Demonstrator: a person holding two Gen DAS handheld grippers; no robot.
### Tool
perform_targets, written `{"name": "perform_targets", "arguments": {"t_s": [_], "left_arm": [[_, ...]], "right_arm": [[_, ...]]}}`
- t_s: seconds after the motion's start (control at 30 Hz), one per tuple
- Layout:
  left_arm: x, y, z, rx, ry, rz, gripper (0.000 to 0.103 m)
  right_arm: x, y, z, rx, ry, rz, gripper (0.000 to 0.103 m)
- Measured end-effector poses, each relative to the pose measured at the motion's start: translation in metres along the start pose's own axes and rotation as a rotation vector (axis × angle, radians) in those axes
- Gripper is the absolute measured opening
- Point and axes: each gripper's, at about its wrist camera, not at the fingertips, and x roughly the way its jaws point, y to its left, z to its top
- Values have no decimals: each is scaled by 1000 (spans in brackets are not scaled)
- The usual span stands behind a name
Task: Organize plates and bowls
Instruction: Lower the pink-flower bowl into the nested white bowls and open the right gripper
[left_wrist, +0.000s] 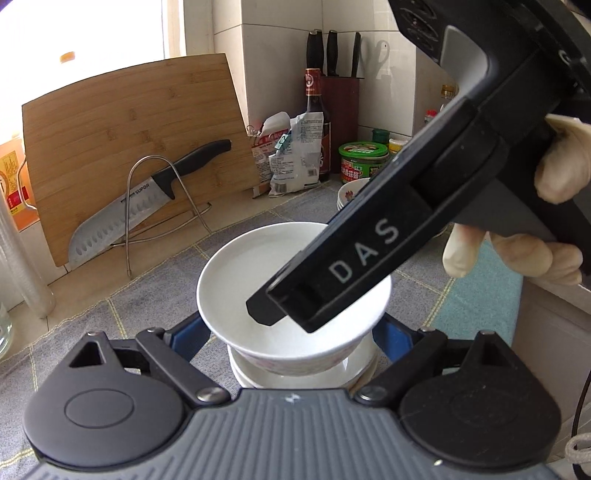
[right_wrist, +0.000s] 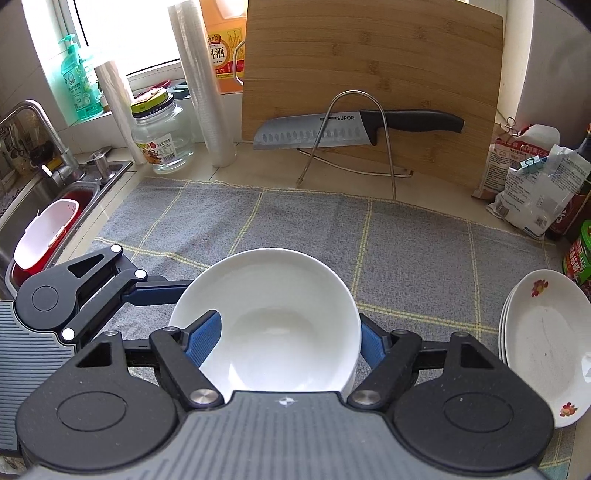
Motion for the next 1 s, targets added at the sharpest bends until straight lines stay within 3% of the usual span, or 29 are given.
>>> {"name": "perform_targets", "arguments": {"t_s": [0.3, 0.87, 1.0], "left_arm": [[15, -3, -3, -21, 50, -18, 94], [18, -1, -3, -53, 64, -26, 94], [18, 0, -3, -54, 70, -32, 95]], "right_arm": [[13, -12, -10, 28, 32, 15, 82], [22, -16, -11, 21, 35, 30, 82], [22, -16, -12, 24, 39, 45, 87]]}}
